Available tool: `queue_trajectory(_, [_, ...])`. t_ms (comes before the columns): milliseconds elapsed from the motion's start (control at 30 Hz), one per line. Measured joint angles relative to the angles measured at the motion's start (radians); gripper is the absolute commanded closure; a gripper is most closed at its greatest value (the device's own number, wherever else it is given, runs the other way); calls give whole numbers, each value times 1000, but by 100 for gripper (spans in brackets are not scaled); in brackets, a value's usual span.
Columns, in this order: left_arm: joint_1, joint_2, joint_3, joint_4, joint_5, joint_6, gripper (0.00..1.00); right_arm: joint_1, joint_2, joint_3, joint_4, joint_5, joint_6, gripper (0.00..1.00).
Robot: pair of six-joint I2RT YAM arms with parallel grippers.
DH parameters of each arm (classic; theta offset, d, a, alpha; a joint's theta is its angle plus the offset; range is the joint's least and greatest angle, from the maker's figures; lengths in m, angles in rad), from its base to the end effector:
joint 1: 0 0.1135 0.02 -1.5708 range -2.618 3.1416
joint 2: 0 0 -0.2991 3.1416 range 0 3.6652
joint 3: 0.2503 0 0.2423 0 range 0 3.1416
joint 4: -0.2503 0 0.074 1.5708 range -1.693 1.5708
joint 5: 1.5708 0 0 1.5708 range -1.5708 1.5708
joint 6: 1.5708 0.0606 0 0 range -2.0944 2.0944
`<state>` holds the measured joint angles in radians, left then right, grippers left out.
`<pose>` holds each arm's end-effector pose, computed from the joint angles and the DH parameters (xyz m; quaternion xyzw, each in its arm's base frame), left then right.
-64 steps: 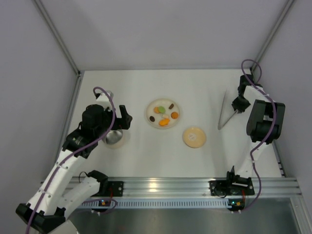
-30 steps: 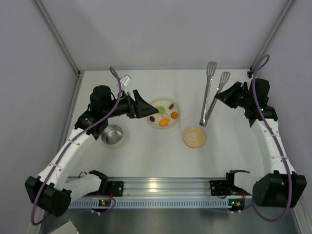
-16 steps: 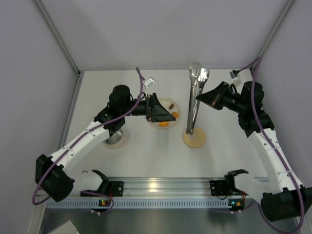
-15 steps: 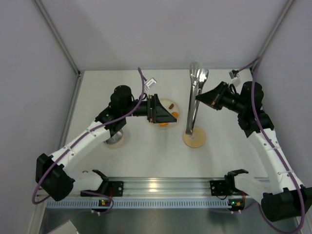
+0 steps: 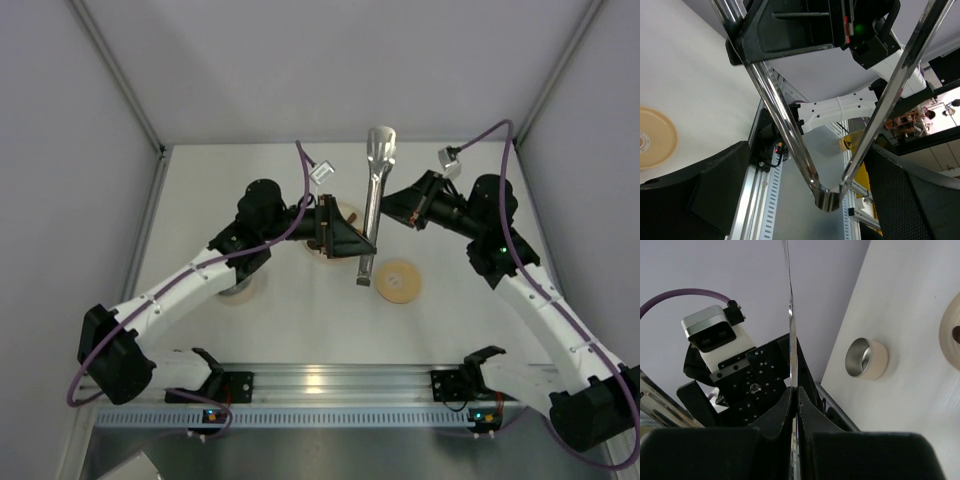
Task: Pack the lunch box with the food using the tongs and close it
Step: Pick up the clamp at the center of the board.
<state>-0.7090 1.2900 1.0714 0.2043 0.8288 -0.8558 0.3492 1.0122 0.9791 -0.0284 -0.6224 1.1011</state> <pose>0.1942 -0.2255 0.4069 0.2341 0.6708 -0.6564 0.2536 0.1957 0.1088 0.4118 0.0595 0.7221 0.5995 0.3401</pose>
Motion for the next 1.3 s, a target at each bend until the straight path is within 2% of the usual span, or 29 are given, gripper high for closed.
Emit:
queue_trajectory(200, [-12,24,-2,54,-10,-18,1,72,16,-19,99,39,40,100])
queue_trajectory(467, [-14,16,-64,175,-53,-88,1,87,-4,-157,281,159,100,100])
queue_trajectory(767, [-18,-7,-117,266,-90,-146,4,113,-3,-220,473,230,165,100])
queue_trajectory(1300, [-19,-25,-140,377,-113,-217,10,138,23,-253,636,230,201,100])
